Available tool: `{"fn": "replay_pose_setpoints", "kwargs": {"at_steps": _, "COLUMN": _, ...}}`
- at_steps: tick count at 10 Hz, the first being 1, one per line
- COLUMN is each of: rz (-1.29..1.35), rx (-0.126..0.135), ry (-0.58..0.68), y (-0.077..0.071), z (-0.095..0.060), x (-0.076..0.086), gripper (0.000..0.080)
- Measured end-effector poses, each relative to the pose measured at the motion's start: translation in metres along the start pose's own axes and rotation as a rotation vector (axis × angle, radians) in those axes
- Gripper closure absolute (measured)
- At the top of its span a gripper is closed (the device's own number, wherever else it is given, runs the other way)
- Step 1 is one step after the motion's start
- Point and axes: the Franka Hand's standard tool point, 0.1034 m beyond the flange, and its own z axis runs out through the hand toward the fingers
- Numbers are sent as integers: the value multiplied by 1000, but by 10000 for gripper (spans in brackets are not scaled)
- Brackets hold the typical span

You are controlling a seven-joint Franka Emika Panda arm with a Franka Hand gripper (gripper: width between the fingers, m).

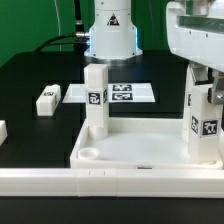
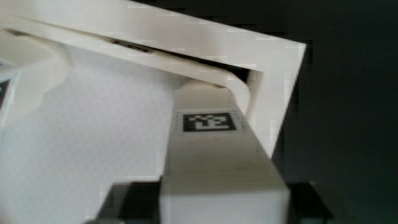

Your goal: Assemble desk

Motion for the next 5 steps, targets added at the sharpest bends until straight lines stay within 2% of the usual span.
{"fn": "replay_pose_setpoints", "kwargs": {"at_steps": 1, "rz": 37, "rx": 0, "ry": -2, "y": 0, "z": 0, "x": 1, "gripper": 509}}
{"fn": "replay_pose_setpoints", "kwargs": {"at_steps": 2, "rz": 67, "rx": 0, "ry": -2, "y": 0, "z": 0, "x": 0, "gripper": 396}}
{"fn": "replay_pose_setpoints", "kwargs": {"at_steps": 3, "rz": 63, "rx": -1, "ry": -2, "y": 0, "z": 1, "x": 0, "gripper": 396}}
{"fn": "replay_pose_setpoints", "kwargs": {"at_steps": 4, "rz": 7, "rx": -4, "ry": 1, "y": 1, "z": 2, "x": 0, "gripper": 261}}
{"fn": "replay_pose_setpoints", "kwargs": {"at_steps": 5, "rz": -92, "rx": -9, "ry": 0, "y": 2, "z": 3, "x": 1, "gripper": 173}}
